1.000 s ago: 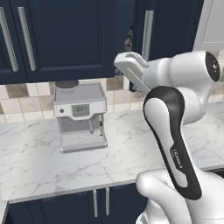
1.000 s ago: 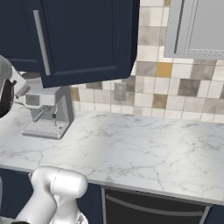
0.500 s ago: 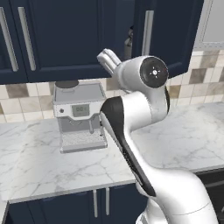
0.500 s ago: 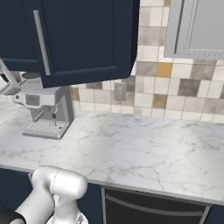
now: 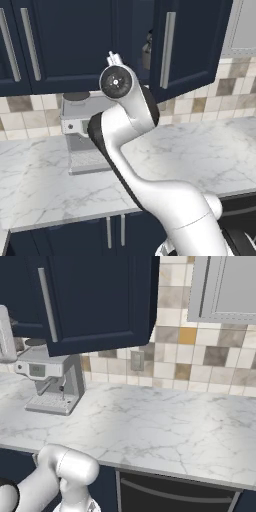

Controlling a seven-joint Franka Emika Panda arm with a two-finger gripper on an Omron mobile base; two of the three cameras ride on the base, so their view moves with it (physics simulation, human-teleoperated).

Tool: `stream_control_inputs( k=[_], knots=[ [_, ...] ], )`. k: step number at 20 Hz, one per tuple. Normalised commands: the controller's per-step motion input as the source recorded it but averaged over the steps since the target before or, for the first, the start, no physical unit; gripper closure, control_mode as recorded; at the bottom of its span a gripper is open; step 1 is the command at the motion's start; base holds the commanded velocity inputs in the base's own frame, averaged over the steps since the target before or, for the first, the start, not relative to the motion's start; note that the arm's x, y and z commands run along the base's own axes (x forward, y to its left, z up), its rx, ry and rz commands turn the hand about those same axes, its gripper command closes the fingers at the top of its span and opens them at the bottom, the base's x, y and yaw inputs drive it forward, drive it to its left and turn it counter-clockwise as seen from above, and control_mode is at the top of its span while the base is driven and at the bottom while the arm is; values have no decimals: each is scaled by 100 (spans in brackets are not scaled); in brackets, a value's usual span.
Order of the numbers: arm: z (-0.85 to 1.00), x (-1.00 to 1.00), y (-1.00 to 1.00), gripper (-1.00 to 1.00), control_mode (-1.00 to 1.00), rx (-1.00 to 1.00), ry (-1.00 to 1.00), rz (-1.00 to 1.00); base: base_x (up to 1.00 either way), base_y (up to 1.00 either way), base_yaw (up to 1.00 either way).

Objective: Open the cabinet, pick the kettle from the cabinet, and place it in the sink.

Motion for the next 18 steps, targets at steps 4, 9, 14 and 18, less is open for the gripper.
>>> stream_control_inputs(
  k=[4, 9, 14, 18],
  knots=[
    [0, 26, -1, -100, -100, 21, 0, -29, 0, 0, 0],
    [0, 23, -5, -100, -100, 5, 0, -28, 0, 0, 0],
    [-4, 14, -23, -100, -100, 6, -1, -19, 0, 0, 0],
    [-18, 6, -29, -100, -100, 6, -4, -10, 0, 0, 0]
  ],
)
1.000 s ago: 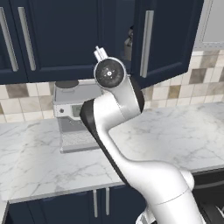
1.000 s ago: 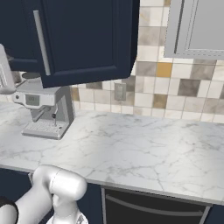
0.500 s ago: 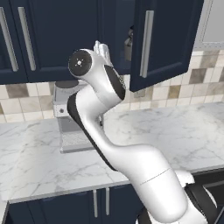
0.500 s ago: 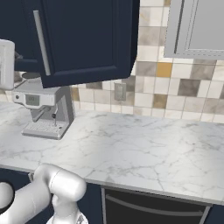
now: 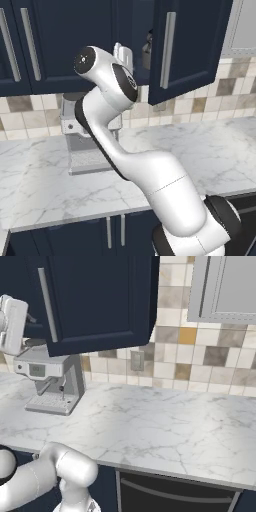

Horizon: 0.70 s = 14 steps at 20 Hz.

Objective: Open the cabinet, pick the kettle from the cabinet, and place it in the sink.

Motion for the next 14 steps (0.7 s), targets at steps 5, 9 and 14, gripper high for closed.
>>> stream_control_inputs(
  k=[5, 9, 14],
  knots=[
    [-30, 0, -18, -100, -100, 2, -11, -7, 0, 0, 0],
    [-31, 9, -19, -100, -100, 0, -13, -5, 0, 0, 0],
    [-20, 22, -19, -100, -100, 2, -5, -3, 0, 0, 0]
  ],
)
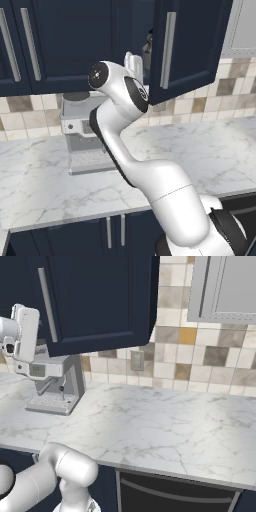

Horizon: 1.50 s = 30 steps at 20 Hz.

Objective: Open the cabinet, pick the kettle from the cabinet, and place it in the sink.

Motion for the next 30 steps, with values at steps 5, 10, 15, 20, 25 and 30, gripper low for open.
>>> stream_control_inputs(
  k=[5, 10, 15, 20, 25, 30],
  knots=[
    [-12, 22, -5, -100, -100, 6, -3, -3, 0, 0, 0],
    [-11, 12, 5, -100, -100, 7, -10, -2, 0, 0, 0],
    [-3, -9, -12, -100, -100, 8, -8, -2, 0, 0, 0],
    [0, -19, -27, -100, -100, 9, 0, -7, 0, 0, 0],
    [0, -26, -34, -100, -100, 11, -1, -9, 0, 0, 0],
    [0, -46, -41, -100, -100, 10, -9, -9, 0, 0, 0]
  ],
)
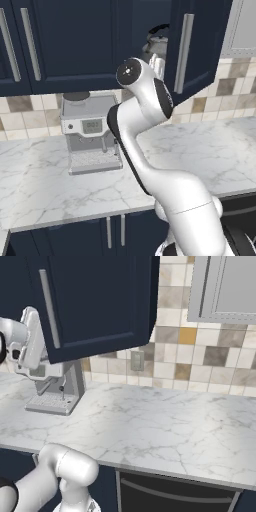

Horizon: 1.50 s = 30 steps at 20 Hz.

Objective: Open the cabinet, pick the kettle from the cabinet, and place it in the sink.

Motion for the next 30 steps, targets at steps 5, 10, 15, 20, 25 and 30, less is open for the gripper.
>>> stream_control_inputs(
  k=[5, 10, 15, 20, 25, 30],
  knots=[
    [0, -52, -35, -100, -100, 6, -13, -11, 0, 0, 0],
    [0, -50, -40, -100, -100, 5, -5, -12, 0, 0, 0],
    [2, -45, -45, -100, -100, 4, 0, -15, 0, 0, 0],
    [3, -42, -48, -100, -100, 5, 0, -14, 0, 0, 0],
    [6, -41, -51, -100, -100, 3, -1, -11, 0, 0, 0],
    [8, -38, -53, -100, -100, 3, -2, -7, 0, 0, 0]
  ],
)
